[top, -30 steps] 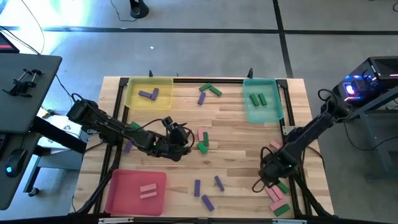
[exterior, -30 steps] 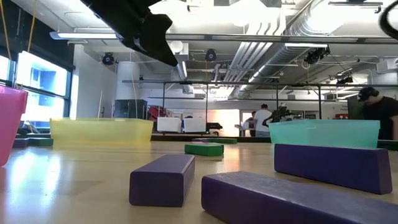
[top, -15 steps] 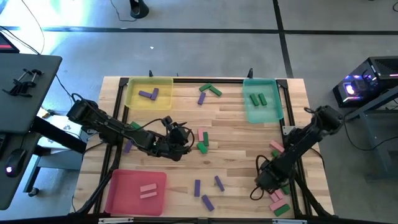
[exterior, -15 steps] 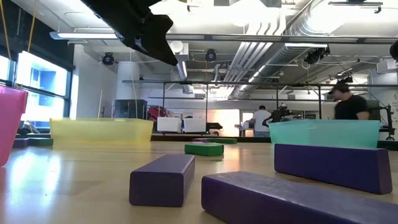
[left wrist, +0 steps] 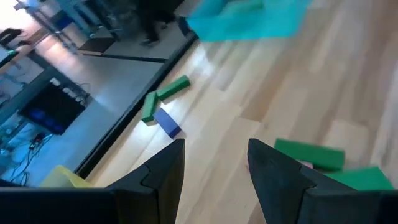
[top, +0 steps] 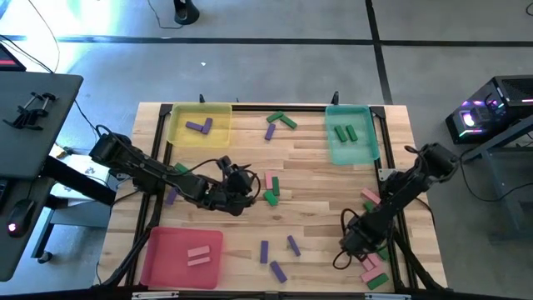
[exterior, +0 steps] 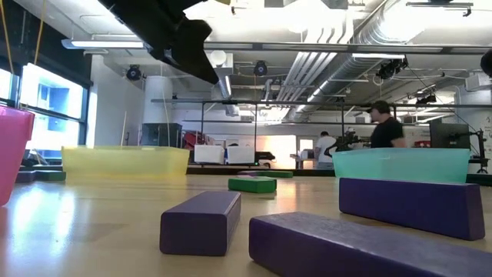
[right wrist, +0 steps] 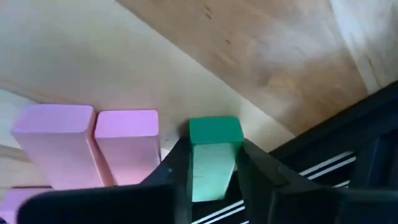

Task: Sort blocks
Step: Put the green wooden block into the green bin

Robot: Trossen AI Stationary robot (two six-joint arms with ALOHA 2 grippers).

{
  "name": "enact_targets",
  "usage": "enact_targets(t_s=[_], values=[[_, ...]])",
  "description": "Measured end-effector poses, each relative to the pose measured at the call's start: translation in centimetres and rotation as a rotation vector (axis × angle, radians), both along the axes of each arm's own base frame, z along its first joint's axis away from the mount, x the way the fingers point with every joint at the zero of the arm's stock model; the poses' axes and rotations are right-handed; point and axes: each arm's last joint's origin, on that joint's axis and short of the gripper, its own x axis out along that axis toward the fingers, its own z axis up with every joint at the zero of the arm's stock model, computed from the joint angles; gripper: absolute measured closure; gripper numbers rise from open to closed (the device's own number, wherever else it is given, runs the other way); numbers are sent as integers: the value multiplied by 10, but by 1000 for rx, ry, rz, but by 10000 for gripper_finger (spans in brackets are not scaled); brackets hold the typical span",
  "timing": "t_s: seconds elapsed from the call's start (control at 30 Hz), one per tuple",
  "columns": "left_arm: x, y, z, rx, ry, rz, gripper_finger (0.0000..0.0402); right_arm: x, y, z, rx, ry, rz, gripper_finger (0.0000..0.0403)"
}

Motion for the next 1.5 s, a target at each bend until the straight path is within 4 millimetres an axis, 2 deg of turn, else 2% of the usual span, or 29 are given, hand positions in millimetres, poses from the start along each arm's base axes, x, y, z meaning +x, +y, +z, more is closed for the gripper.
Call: enact_targets(t_s=[0.13, 0.2, 0.37, 0.5, 0.63, 0.73, 0.87, 1.03, 1.17, 1.33, 1.5], values=[[-2, 5, -15, -10, 17, -43, 239, 3, -2, 16, -91, -127, 19, 337], [-3, 8, -24, -49, 9, -78, 239, 5, -7, 30, -201, -251, 9, 337], [-6, 14, -40, -118, -81, -136, 239, 11, -19, 65, -335, -585, -43, 337], [-7, 14, -42, -100, -104, -148, 239, 18, -41, 85, -509, -823, -47, 337], [-6, 14, -40, -64, -110, -154, 239, 28, -72, 100, -724, -936, -18, 337], [-4, 14, -37, -44, -123, -168, 239, 36, -101, 107, -845, -907, 26, 337], [-2, 13, -34, -29, -146, -180, 239, 43, -148, 113, -908, -770, 51, 337], [-1, 15, -33, -30, -151, -175, 239, 43, -207, 116, -911, -629, 45, 337], [-1, 15, -33, -35, -155, -173, 239, 38, -258, 116, -854, -608, 1, 337], [-1, 15, -33, -35, -155, -173, 239, 18, -315, 102, -744, -570, -126, 337], [-1, 15, -33, -37, -157, -172, 239, 3, -345, 77, -643, -448, -201, 337]])
